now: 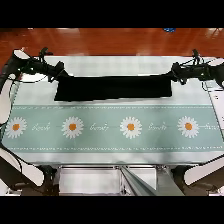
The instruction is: Fold the shirts.
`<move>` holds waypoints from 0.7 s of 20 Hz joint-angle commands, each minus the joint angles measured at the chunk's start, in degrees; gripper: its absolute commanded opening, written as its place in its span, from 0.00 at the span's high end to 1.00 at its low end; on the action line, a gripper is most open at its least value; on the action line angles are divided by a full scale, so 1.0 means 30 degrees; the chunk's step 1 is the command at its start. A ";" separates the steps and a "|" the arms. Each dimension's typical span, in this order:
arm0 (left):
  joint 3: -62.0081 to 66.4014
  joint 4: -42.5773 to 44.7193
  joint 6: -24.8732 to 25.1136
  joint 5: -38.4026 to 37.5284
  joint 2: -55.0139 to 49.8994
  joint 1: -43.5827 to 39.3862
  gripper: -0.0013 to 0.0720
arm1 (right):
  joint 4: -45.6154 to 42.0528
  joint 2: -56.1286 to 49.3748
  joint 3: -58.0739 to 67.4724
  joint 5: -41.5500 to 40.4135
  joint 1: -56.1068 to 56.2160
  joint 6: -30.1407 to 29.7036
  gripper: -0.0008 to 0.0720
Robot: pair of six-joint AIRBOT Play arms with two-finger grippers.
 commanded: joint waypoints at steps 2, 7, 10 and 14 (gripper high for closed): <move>0.0648 -0.0007 0.0131 0.0831 -0.1166 -0.0233 0.65 | 0.0889 -0.1071 0.0444 -0.0758 0.0044 0.0058 0.51; 0.2645 0.5034 -0.4255 -0.3687 -0.1049 0.1209 0.29 | 0.0656 0.0197 0.1559 0.1246 -0.1290 0.0066 0.43; 0.2841 0.6921 -0.3934 -0.6579 0.0401 0.3016 0.29 | -0.0517 0.2288 0.1654 0.2907 -0.3395 0.0080 0.43; 0.0605 0.7278 -0.2878 -0.4626 0.4488 0.3978 0.29 | -0.4430 0.4306 0.0306 0.2535 -0.5399 0.1545 0.43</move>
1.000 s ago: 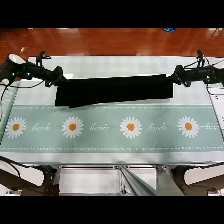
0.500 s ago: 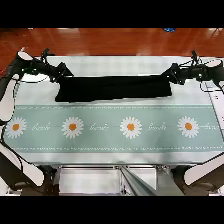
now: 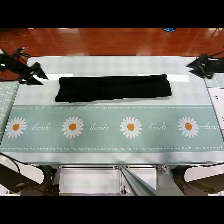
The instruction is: Fold the shirts.
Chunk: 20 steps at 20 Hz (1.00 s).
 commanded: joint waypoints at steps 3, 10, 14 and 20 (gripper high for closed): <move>-0.7169 0.0896 0.0561 0.5566 0.7206 0.0219 0.29 | -0.2135 0.1756 -0.4517 -0.2455 -0.1632 0.1384 0.43; -1.7879 -0.2259 0.1865 1.1373 1.4287 -0.3978 0.29 | 0.4641 -0.0896 -0.6535 -0.2943 -0.1035 -0.1800 0.42; -1.7923 -0.2754 0.1858 1.1963 1.4098 -0.5384 0.29 | 0.4809 -0.2302 -0.5304 -0.2892 0.0189 -0.1610 0.42; -1.7923 -0.3337 0.1858 1.1934 1.4098 -0.5457 0.29 | 0.4816 -0.4131 -0.2747 -0.2776 0.1457 -0.0678 0.42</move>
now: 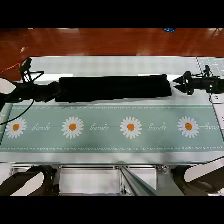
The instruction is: Fold the shirts.
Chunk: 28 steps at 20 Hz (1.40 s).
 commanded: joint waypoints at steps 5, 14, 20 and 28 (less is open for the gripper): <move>-0.0117 -0.0576 0.0007 0.0197 0.0066 -0.0153 0.29 | -0.0226 -0.1188 0.1741 -0.0160 0.1311 0.0612 0.41; -0.0117 -0.0874 0.0007 0.0219 0.0066 -0.0160 0.29 | -0.1421 -0.1668 0.1749 0.0474 0.3111 0.1086 0.42; -0.0117 -0.0882 0.0015 0.0211 0.0066 -0.0175 0.29 | -0.1239 -0.1501 0.2922 0.2681 0.4306 0.0240 0.95; -0.0095 -0.4291 0.3439 -0.0350 -0.0051 -0.2200 0.95 | -0.6178 0.7570 -0.0226 0.4568 0.4073 0.0313 0.95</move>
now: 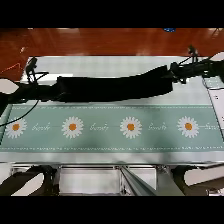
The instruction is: Fold the shirts.
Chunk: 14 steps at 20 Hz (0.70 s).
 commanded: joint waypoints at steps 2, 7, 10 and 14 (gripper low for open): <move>0.0415 -0.2215 0.1894 0.1224 -0.0860 -0.3344 0.95 | -0.2229 0.7002 -0.4167 0.0605 0.0007 -0.0160 0.95; 0.5574 -0.2208 0.1880 0.1625 -0.6819 -0.8903 0.95 | -0.2229 1.5322 -0.9311 0.1319 0.0015 0.1151 0.95; 1.0622 -0.2208 0.1086 -0.0568 -1.1438 -1.1562 0.95 | -0.2237 1.8906 -1.0877 0.1996 0.0015 0.2528 0.95; 1.5358 -0.2222 -0.0772 -0.2892 -1.5730 -1.4732 0.95 | -0.2120 2.1099 -1.1213 0.2178 0.0015 0.3585 0.95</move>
